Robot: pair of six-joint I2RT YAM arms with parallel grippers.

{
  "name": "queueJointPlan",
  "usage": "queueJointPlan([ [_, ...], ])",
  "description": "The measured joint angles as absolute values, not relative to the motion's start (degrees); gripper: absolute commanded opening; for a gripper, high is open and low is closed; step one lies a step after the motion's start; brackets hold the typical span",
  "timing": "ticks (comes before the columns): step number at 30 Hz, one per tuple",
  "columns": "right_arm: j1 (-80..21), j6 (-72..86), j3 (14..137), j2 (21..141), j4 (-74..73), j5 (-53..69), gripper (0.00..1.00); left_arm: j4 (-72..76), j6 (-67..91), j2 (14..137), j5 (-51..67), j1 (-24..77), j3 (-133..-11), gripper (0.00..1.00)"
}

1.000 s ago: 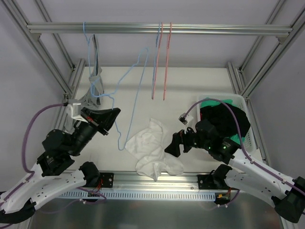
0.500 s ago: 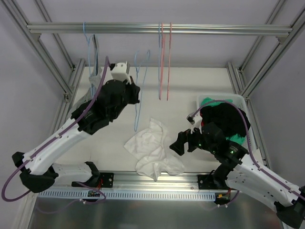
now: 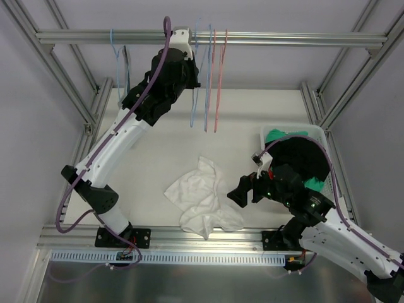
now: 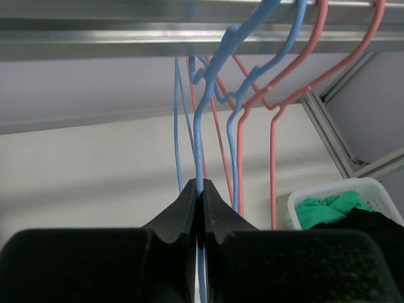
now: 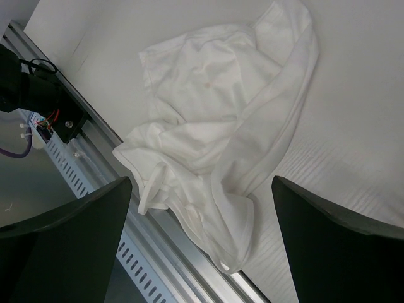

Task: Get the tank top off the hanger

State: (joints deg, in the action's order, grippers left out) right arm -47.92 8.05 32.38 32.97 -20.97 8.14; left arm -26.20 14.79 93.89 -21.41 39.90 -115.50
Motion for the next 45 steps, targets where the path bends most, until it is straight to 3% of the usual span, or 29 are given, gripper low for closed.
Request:
queueJointPlan([
  [12, -47.9, 8.1, 32.1, 34.9, -20.9, 8.3, 1.0, -28.0, 14.3, 100.8, -14.1, 37.4, -118.4, 0.0],
  [16, -47.9, 7.9, 32.1, 37.2, -20.4, 8.4, 0.99, -27.3, 15.6, 99.5, -12.6, 37.4, -114.8, 0.27],
  [17, -47.9, 7.7, 32.1, 38.4, -19.9, 8.4, 0.99, -27.5, 16.0, 98.7, -12.4, 37.4, -113.3, 0.46],
  [19, -47.9, 7.3, 32.1, 41.4, -18.3, 8.5, 0.99, -27.9, 16.8, 96.5, -12.6, 37.4, -110.3, 0.58],
  [23, -48.5, 6.5, 32.1, 50.1, -15.2, 8.1, 1.0, -29.0, 18.1, 89.2, -14.8, 37.4, -104.0, 0.99],
  [31, -57.3, 6.4, 33.5, 67.0, -9.8, 3.5, 0.99, -27.9, 19.5, 61.9, -23.1, 37.4, -86.2, 0.99],
  [36, -61.4, 5.6, 41.6, 80.5, -10.5, 0.0, 1.0, -29.4, 20.2, 44.3, -26.2, 37.4, -74.7, 0.99],
  [45, -66.8, 6.4, 54.3, 96.5, -10.9, -6.6, 1.0, -36.6, 19.8, 36.6, -25.6, 37.4, -64.0, 0.99],
])
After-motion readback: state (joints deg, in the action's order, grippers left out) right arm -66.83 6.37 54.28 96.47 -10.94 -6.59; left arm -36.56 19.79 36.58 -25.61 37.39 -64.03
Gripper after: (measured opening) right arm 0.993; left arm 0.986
